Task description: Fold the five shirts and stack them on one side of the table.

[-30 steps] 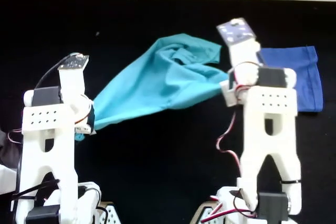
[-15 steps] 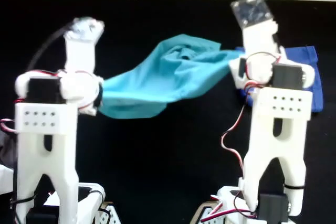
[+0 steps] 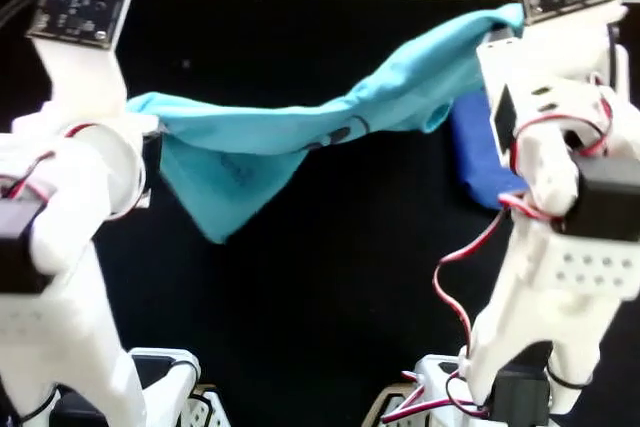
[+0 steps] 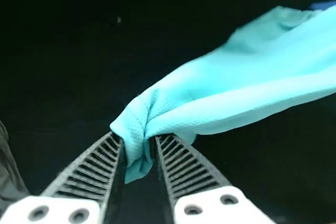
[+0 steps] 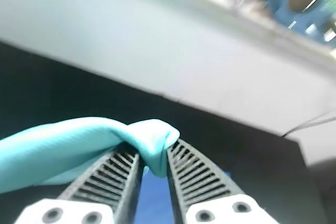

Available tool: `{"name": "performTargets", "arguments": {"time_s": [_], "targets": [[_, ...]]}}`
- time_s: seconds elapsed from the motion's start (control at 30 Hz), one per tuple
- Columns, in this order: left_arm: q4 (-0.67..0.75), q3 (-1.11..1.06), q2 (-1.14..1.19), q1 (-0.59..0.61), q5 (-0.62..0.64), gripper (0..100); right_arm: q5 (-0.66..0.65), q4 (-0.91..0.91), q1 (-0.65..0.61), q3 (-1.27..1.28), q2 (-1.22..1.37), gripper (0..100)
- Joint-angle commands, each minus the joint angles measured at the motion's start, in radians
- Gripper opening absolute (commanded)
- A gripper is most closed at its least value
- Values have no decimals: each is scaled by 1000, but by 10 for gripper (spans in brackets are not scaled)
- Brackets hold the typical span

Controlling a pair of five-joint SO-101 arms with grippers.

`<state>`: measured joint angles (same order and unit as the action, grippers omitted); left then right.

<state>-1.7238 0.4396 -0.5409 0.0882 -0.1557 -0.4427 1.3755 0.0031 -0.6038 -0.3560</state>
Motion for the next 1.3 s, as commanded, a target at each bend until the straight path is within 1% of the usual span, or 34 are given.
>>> {"name": "performTargets", "arguments": {"time_s": [0.0, 0.17, 0.37, 0.53, 0.67, 0.77, 0.83, 0.93, 1.27], "targets": [[-11, 108, -24, -7, -6, 9, -8, -10, 12, -119, -33, 5], [-23, 151, -24, -7, -6, 9, -8, 56, 7, -242, -33, 5], [-23, 136, -16, -7, -6, 9, -8, 65, 10, -369, -33, 5], [-17, -42, -22, -4, -8, 9, -8, 67, 10, -450, -33, 5], [3, -119, -22, 81, -8, 9, -8, 67, 7, -460, -35, 5], [18, -77, -30, 153, -8, 9, -8, 67, 5, -458, -51, 5], [15, -30, -51, 173, -6, 9, 18, 67, 5, -450, -82, 5], [14, 25, -104, 174, -6, 9, 66, 67, 5, -450, -134, 5], [20, 42, -357, 173, -6, 9, 69, 159, 5, -450, -280, 5]]}}
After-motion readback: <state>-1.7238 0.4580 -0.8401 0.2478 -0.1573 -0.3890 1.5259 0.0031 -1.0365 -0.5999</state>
